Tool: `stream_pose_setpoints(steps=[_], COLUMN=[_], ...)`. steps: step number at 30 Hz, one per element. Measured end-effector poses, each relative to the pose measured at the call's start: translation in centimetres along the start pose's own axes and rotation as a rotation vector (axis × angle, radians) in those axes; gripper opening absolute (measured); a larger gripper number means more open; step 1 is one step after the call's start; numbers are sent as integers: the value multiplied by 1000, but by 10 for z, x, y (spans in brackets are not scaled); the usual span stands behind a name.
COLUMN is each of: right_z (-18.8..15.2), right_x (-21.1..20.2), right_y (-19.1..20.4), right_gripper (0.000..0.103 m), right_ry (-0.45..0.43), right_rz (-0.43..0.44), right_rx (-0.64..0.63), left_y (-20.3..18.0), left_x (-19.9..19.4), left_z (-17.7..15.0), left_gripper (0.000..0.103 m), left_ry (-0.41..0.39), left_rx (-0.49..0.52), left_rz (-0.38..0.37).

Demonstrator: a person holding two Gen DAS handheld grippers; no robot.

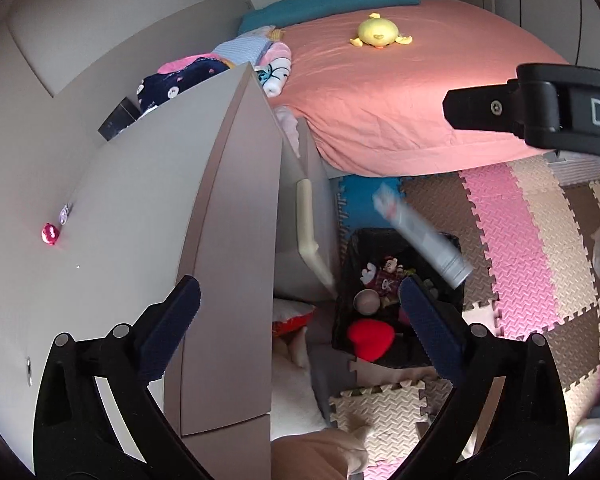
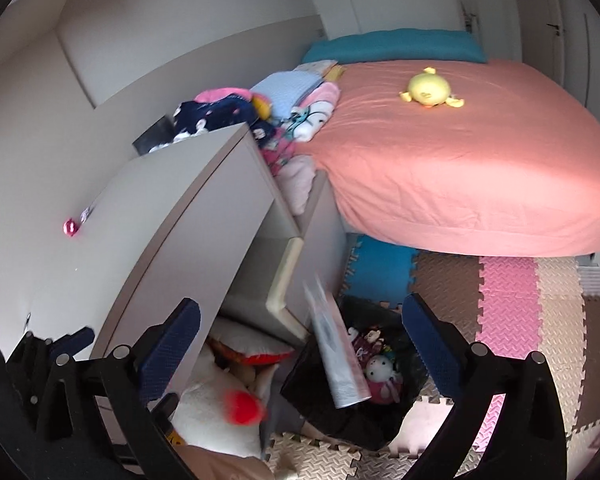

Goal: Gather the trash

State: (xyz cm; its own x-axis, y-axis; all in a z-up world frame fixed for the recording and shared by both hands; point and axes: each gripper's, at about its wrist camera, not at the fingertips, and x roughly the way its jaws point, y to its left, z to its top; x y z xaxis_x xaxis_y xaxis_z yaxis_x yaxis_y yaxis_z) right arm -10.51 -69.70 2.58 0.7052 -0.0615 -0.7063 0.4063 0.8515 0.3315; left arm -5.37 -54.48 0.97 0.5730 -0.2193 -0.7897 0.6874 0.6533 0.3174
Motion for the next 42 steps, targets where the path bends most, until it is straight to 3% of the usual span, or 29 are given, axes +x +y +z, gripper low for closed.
stream_pose_setpoints(steps=[9, 21, 32, 42], right_z=[-4, -1, 26, 58], right_x=[-3, -3, 27, 79], right_y=[-9, 31, 124, 214], right_gripper=[100, 100, 100, 100], right_ry=[3, -9, 4, 59], right_rz=[-3, 56, 187, 275], right_rx=[3, -36, -129, -216], left_y=[19, 56, 141, 251], left_x=[-5, -6, 5, 26], left_z=[1, -9, -15, -21], left_gripper=[97, 97, 97, 97], left_ry=[-11, -26, -21, 5], left_rx=[-70, -153, -295, -470], left_rz=[-11, -36, 18, 80])
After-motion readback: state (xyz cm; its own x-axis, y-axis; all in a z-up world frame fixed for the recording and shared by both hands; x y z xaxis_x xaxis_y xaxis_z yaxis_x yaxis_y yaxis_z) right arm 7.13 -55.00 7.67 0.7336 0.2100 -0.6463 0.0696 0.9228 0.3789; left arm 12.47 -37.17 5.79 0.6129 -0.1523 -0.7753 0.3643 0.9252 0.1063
